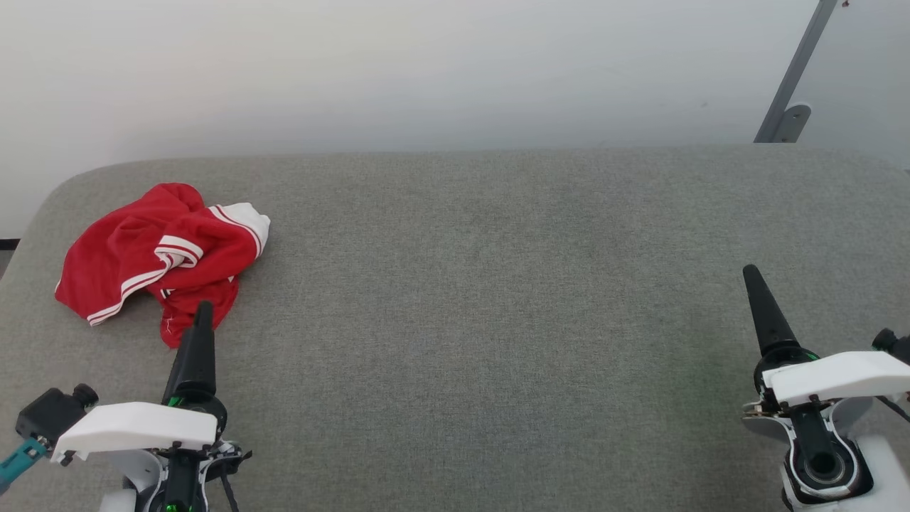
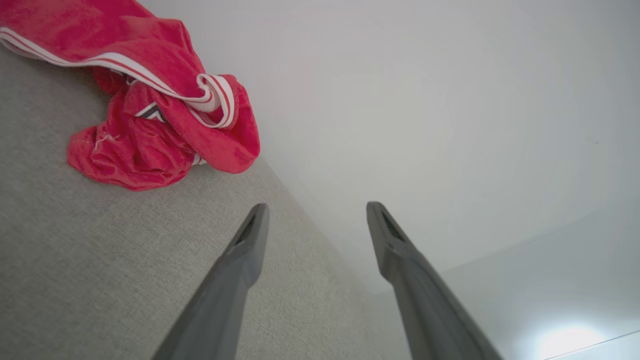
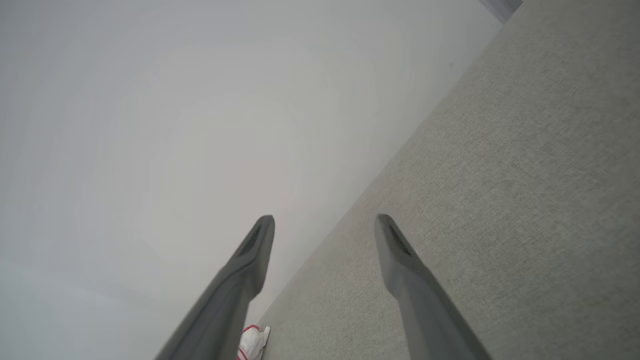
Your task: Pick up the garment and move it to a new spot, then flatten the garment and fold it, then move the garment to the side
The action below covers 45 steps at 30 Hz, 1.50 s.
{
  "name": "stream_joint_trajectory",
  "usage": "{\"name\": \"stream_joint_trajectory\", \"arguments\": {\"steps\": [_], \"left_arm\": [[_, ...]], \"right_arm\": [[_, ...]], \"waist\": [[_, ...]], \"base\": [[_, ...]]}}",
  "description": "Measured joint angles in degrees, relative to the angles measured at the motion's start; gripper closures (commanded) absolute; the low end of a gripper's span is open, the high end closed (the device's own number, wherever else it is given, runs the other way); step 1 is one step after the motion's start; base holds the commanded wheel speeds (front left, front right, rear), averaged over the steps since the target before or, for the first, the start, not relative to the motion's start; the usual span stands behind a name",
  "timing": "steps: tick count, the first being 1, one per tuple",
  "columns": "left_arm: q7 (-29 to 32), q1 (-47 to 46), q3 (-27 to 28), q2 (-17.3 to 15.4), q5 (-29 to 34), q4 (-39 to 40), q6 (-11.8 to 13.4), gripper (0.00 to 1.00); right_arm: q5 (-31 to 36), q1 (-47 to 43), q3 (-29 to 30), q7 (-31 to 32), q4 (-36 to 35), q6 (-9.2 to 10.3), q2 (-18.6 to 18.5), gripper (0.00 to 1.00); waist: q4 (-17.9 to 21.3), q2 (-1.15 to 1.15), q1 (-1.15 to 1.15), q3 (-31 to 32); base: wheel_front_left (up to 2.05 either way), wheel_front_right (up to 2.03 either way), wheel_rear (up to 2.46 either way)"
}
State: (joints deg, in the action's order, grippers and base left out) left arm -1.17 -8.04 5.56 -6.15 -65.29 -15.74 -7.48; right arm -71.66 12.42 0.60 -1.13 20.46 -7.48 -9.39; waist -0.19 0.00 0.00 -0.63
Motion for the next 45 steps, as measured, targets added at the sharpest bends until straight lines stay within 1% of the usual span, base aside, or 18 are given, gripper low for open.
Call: {"name": "stream_joint_trajectory", "arguments": {"steps": [6,19,31,45], "left_arm": [[-1.3,-0.6,-0.8,-0.8,8.4,0.3,0.0,0.0],[-3.8,-2.1,-2.5,-2.6,22.3,1.0,0.9,0.0],[-5.8,-3.0,-3.7,-4.0,31.1,1.0,1.6,0.0],[-7.9,-3.7,-5.4,-5.6,40.3,-1.1,2.5,0.0]], "right_arm": [[7.5,1.2,-0.6,-1.3,-0.2,0.0,-0.6,0.0],[22.0,3.7,-2.8,-3.7,0.9,-0.01,-3.0,0.0],[34.8,6.0,-3.8,-5.8,3.6,-0.01,-4.5,0.0],[44.6,8.1,-4.1,-8.0,7.2,-0.01,-5.4,0.0]], "waist": [[0.0,0.0,0.0,-0.3],[-0.1,0.0,0.0,-0.7],[-0.1,0.0,0.0,-1.1],[-0.1,0.0,0.0,-0.9]], "base": [[0.0,0.0,0.0],[0.0,0.0,0.0],[0.0,0.0,0.0],[0.0,0.0,0.0]]}}
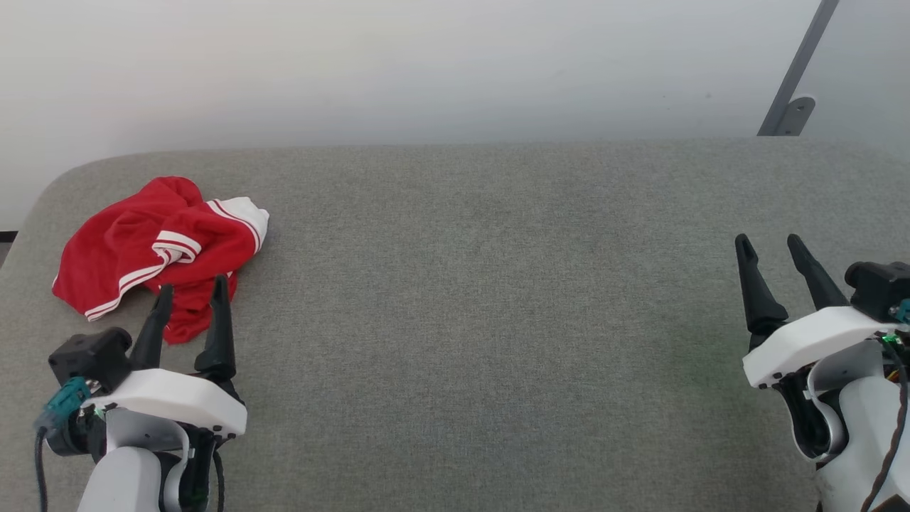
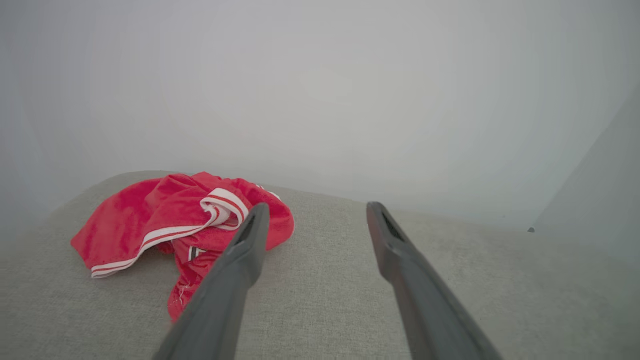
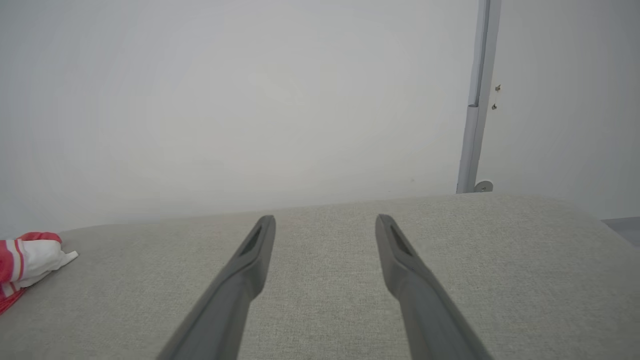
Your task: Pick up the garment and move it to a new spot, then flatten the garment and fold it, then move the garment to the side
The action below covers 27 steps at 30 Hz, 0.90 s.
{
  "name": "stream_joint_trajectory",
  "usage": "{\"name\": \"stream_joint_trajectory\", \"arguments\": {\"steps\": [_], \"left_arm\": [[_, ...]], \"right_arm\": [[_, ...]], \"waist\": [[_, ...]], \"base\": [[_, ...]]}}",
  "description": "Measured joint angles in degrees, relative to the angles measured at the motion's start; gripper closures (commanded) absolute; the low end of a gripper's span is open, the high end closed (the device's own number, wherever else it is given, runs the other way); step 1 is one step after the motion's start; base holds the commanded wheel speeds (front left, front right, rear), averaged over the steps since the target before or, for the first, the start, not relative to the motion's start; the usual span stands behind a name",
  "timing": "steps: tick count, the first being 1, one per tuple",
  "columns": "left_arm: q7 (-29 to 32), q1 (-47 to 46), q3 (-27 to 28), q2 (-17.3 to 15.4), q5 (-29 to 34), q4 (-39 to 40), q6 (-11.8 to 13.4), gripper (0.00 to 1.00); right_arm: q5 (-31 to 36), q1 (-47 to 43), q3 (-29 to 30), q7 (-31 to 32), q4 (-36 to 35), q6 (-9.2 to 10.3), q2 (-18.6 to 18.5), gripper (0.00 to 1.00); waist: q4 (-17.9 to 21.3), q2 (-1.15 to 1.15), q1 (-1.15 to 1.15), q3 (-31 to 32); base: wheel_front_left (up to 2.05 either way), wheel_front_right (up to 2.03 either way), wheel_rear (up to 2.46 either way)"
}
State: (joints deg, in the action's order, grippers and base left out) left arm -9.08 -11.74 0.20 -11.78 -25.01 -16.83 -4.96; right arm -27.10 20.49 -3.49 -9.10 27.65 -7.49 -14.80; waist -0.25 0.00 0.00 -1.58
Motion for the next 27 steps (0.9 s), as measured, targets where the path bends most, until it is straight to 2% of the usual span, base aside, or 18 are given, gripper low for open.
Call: {"name": "stream_joint_trajectory", "arguments": {"steps": [9,27], "left_arm": [[-1.4,-1.0,-0.9,-0.9,5.1,-1.7,0.4,0.0],[-3.5,-2.4,-0.2,-1.0,10.4,-5.8,-0.1,0.0]], "right_arm": [[5.5,1.3,-0.4,-1.2,1.9,0.0,-0.9,0.0],[9.5,2.3,-0.3,-3.5,2.7,-0.01,-1.7,0.0]], "waist": [[0.1,0.0,0.0,-0.2],[0.1,0.0,0.0,-0.5]], "base": [[0.0,0.0,0.0],[0.0,0.0,0.0]]}}
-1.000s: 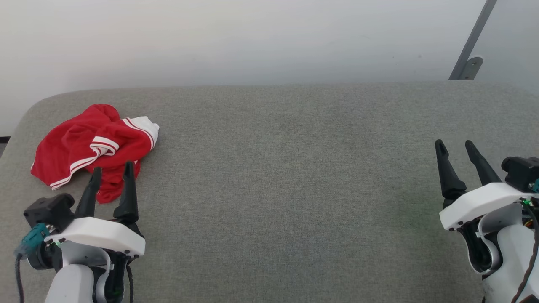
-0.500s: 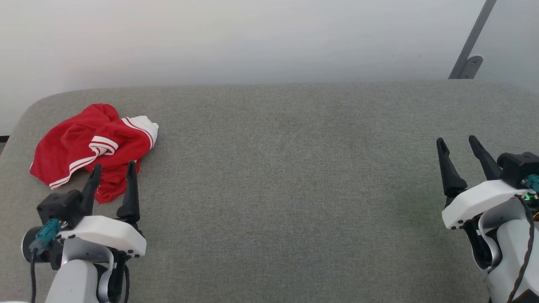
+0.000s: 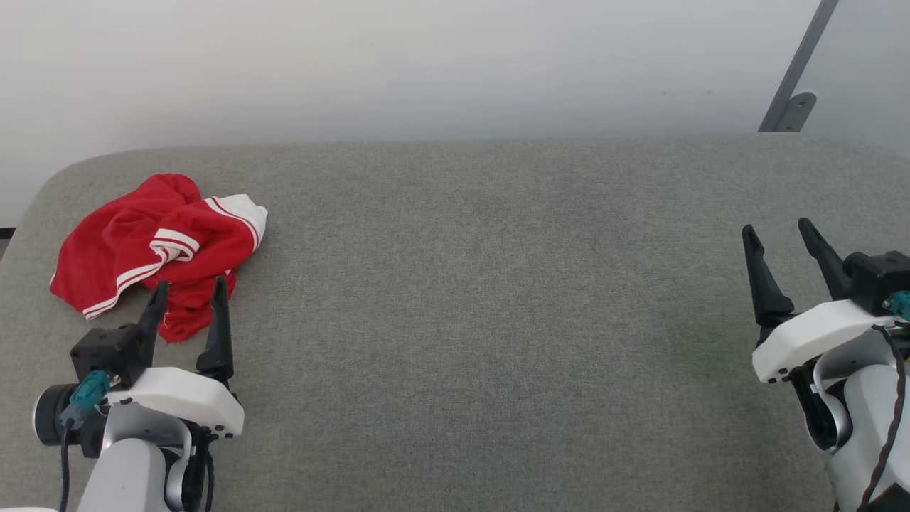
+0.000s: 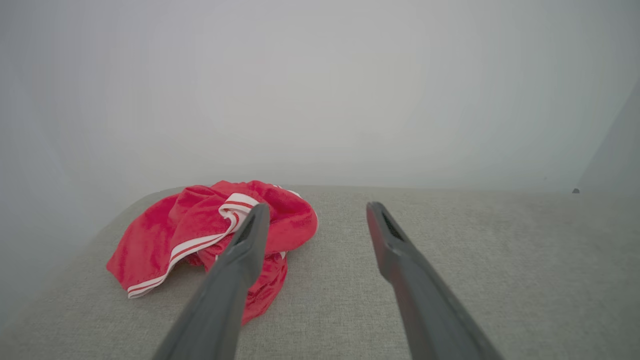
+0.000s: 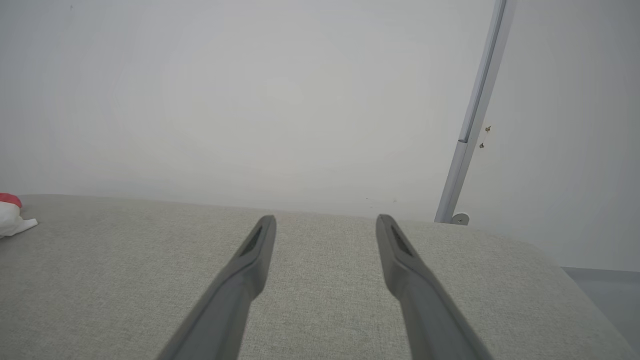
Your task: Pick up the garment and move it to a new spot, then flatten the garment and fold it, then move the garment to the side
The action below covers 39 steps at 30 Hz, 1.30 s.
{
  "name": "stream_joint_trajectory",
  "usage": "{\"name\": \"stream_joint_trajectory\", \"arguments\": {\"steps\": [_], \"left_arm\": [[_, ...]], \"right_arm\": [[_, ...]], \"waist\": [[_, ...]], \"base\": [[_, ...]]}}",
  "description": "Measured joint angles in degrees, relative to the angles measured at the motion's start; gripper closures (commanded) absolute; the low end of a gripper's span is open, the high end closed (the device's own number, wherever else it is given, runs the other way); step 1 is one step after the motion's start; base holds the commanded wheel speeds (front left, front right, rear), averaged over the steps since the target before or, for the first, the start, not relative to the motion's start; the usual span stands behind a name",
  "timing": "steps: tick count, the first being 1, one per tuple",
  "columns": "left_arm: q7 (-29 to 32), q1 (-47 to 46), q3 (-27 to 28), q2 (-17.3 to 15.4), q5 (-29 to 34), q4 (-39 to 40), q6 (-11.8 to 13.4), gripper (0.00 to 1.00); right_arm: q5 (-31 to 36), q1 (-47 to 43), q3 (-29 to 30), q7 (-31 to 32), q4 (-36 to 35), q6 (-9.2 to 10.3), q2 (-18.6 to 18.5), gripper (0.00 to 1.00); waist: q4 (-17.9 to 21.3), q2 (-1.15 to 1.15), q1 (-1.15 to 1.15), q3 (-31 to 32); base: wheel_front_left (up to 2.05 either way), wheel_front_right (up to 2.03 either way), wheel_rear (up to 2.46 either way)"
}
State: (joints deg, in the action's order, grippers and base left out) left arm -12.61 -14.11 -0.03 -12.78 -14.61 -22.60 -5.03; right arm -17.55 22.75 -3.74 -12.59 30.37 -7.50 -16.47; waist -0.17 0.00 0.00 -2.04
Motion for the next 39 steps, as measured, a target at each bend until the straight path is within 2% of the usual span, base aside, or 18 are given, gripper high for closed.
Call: {"name": "stream_joint_trajectory", "arguments": {"steps": [15,27,33,39], "left_arm": [[-1.5,-2.1,1.1,0.1,1.5,-6.8,-1.6,0.0],[-2.4,-3.2,1.3,0.4,1.3,-8.4,-2.1,0.0],[-2.4,-3.5,1.2,1.5,-0.1,-8.1,-2.3,0.0],[-2.4,-1.9,2.7,1.7,-0.1,-6.5,-2.3,0.0]], "right_arm": [[-2.4,0.0,1.2,-1.6,-0.4,0.0,-0.1,0.0],[-2.5,-0.2,2.2,-2.4,-0.8,0.0,-0.4,0.0],[-3.6,-0.2,2.4,-2.4,-1.4,0.0,-0.1,0.0],[-4.1,-0.3,0.1,-2.4,-1.3,0.0,0.4,0.0]], "waist": [[-0.6,0.0,0.0,0.2],[-1.1,0.0,0.0,0.1],[-2.9,0.0,0.0,-0.2],[-6.5,0.0,0.0,-0.6]], "base": [[0.0,0.0,0.0],[0.0,0.0,0.0],[0.0,0.0,0.0],[0.0,0.0,0.0]]}}
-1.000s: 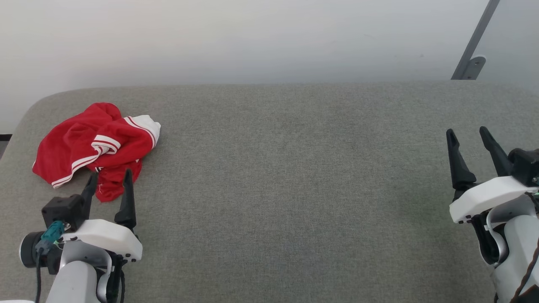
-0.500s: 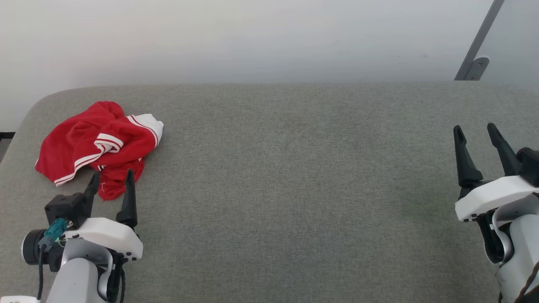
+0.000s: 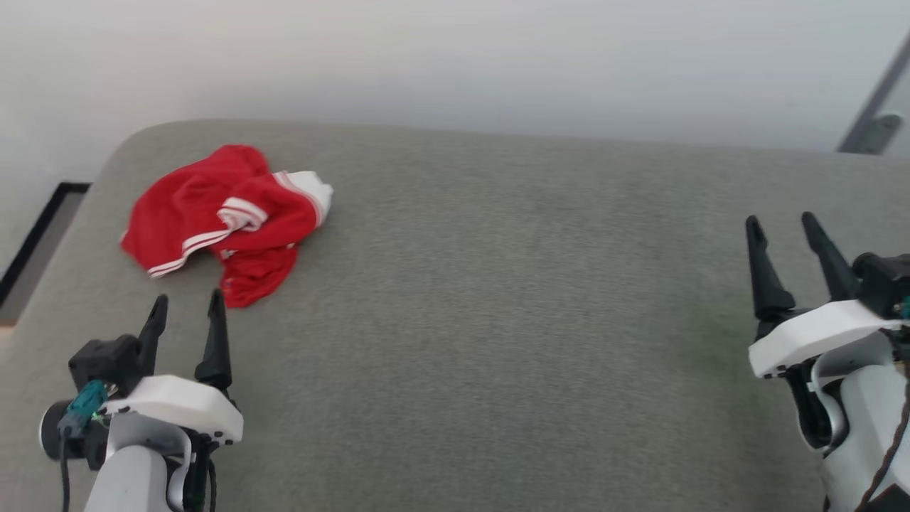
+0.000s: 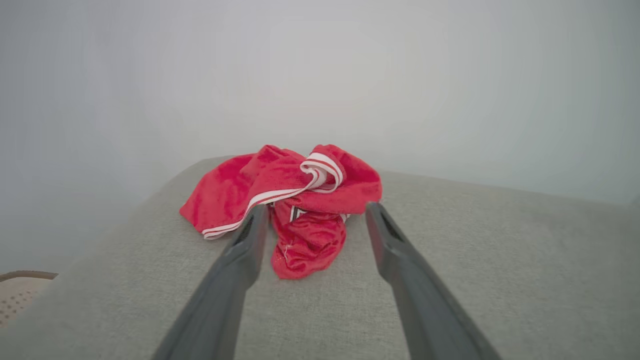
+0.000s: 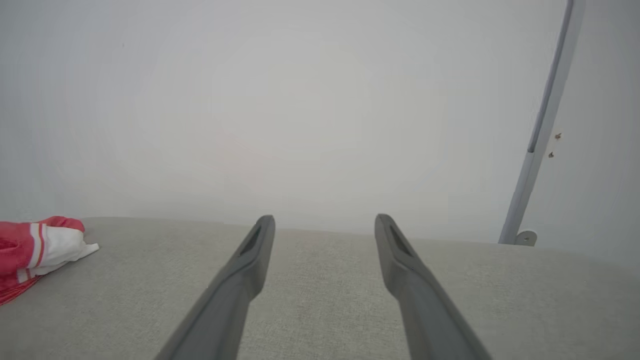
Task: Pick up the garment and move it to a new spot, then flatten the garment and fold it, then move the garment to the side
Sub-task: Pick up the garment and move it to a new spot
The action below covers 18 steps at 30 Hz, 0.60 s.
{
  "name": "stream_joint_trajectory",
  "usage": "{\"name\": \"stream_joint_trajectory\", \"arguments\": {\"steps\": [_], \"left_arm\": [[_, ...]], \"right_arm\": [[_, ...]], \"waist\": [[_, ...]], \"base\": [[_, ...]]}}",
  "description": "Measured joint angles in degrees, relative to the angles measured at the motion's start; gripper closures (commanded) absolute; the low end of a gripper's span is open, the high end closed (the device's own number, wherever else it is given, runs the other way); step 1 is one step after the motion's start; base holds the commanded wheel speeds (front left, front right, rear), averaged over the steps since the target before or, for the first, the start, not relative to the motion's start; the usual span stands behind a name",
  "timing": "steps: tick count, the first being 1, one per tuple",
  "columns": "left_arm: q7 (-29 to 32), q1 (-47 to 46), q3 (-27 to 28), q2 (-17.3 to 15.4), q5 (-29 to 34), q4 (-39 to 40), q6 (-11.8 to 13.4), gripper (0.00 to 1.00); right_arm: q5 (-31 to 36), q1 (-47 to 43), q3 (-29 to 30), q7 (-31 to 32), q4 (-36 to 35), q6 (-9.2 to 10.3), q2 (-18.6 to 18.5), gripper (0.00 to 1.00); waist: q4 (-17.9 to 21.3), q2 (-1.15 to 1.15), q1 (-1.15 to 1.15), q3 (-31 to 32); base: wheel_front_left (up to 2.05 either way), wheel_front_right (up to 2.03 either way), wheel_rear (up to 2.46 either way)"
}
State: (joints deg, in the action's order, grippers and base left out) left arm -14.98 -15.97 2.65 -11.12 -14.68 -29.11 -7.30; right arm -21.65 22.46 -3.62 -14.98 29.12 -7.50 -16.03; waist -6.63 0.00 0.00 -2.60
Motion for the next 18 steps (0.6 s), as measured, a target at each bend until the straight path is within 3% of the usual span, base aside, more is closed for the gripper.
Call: {"name": "stream_joint_trajectory", "arguments": {"steps": [18], "left_arm": [[-0.1,7.4,6.7,5.1,1.8,6.5,1.5,0.0]], "right_arm": [[-1.7,0.8,-6.0,0.0,0.7,0.0,3.6,0.0]], "waist": [[-15.8,0.0,0.0,-0.2]], "base": [[0.0,0.0,0.0]]}}
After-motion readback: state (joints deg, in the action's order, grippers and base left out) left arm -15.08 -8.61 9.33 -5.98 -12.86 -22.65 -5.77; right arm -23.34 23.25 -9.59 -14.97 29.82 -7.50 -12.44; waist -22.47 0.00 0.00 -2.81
